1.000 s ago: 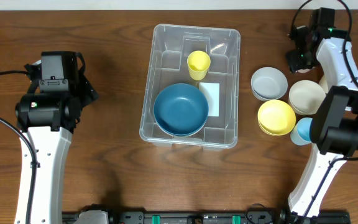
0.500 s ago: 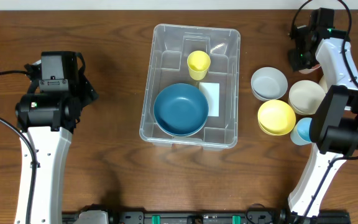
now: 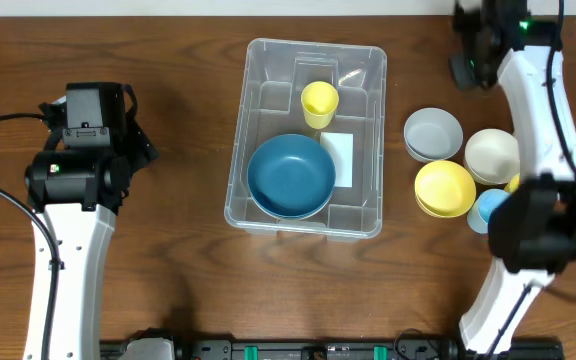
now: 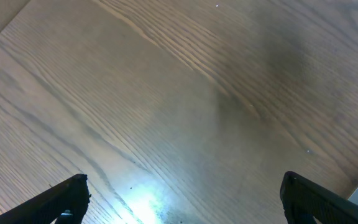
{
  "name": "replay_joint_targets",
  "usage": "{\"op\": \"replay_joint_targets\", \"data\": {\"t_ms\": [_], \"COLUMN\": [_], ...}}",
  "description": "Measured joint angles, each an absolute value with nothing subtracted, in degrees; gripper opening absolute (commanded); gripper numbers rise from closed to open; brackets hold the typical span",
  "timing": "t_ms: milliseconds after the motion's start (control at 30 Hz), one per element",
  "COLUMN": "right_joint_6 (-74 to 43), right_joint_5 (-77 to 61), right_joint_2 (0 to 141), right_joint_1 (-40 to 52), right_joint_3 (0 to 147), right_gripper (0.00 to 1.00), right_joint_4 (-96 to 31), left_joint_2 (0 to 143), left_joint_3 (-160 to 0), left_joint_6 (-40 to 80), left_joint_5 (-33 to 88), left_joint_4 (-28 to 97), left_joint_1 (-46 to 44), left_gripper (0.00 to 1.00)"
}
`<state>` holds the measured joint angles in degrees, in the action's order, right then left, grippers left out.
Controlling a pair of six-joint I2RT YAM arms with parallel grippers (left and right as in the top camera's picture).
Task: Pack container
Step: 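Carry the pink cup over the yellow cup in the container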
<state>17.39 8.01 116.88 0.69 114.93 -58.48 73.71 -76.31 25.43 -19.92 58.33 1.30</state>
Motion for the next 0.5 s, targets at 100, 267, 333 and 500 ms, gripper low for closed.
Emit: {"op": "replay_joint_targets", "data": {"t_ms": [100,267,333,500], "right_joint_6": [16.9,16.2,16.0,14.9], "right_joint_5": [8.2,8.3,8.4,9.2], "right_joint_2": [110.5,104.5,104.7,107.8], "right_joint_1": [6.8,19.4,23.4,30.3], "right_joint_3": [116.5,117.6,117.6,117.6], "right_gripper": [0.01,0.01,0.01,0.01], "right_joint_4": [-59.5,-60.2,-60.3,-60.1], "left_joint_2": [73.7,73.7,73.7,73.7], "left_joint_3": [-76.3,-76.3,-76.3,-76.3], "left_joint_6": [25.4,25.4,25.4,25.4], "left_joint_5": [-19.9,-19.9,-19.9,-19.9], "left_joint_4": [58.3,58.3,58.3,58.3], "left_joint_1": [1.3,1.3,1.3,1.3], "left_gripper": [0.98,0.98,0.98,0.98]}}
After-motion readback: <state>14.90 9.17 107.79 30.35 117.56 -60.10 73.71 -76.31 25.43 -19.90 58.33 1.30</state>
